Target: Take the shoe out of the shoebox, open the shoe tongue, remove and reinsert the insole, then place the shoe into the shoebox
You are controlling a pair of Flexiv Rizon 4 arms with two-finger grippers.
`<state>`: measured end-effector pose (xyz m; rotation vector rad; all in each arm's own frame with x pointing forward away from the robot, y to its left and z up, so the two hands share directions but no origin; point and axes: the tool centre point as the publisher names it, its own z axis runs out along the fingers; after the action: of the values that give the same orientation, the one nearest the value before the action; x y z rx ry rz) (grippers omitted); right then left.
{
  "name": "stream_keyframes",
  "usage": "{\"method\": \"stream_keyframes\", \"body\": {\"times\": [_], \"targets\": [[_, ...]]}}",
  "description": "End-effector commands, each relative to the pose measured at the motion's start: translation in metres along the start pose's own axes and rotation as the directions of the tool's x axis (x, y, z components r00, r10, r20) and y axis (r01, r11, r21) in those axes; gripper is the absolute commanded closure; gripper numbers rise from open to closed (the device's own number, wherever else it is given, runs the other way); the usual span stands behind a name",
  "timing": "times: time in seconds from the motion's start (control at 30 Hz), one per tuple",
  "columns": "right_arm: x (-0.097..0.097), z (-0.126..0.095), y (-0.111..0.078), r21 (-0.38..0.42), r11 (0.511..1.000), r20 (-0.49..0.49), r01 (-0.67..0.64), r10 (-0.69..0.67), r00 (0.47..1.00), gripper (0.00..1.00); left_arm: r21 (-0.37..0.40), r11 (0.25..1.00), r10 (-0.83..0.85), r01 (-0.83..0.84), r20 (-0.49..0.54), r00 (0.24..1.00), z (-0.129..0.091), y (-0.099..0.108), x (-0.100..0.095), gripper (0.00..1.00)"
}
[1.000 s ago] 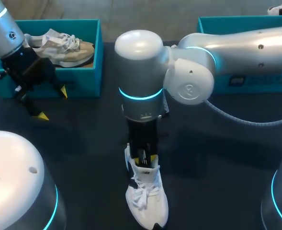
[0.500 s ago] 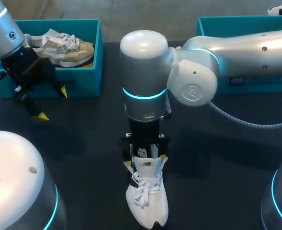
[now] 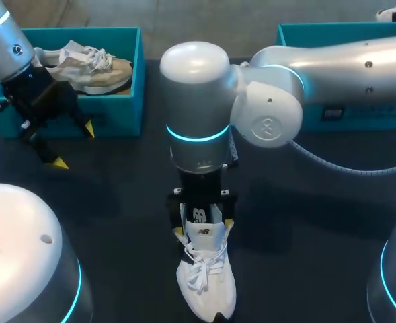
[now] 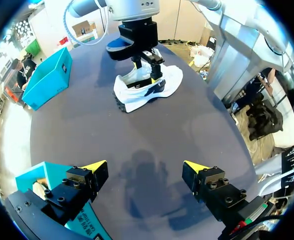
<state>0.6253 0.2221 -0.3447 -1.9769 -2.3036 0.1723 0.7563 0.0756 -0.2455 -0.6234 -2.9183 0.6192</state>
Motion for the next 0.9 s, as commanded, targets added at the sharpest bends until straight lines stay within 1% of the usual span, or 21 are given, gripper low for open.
{"method": "stream_keyframes", "body": {"times": [0.03,0.47,0.8,0.9], "targets": [[-0.001,0.002,-0.004,0.002,1.0,-0.005,-0.004,0.004,1.0,0.0,-0.002,1.0,0.0,0.0,0.0,1.0,0.0,0.0,0.001,0.0],[0.0,-0.009,-0.019,0.015,1.0,0.026,-0.021,0.021,0.999,0.0,-0.002,1.0,0.0,0.0,0.0,1.0,0.0,0.0,0.001,0.0],[0.003,-0.018,-0.023,0.016,0.999,0.056,-0.031,0.03,0.998,0.0,-0.002,1.0,0.0,0.0,0.0,1.0,0.0,0.0,0.001,0.0],[0.005,-0.025,-0.028,0.021,0.999,0.087,-0.05,0.048,0.995,0.0,-0.002,1.0,0.0,0.0,0.0,1.0,0.0,0.0,0.001,0.0]]}}
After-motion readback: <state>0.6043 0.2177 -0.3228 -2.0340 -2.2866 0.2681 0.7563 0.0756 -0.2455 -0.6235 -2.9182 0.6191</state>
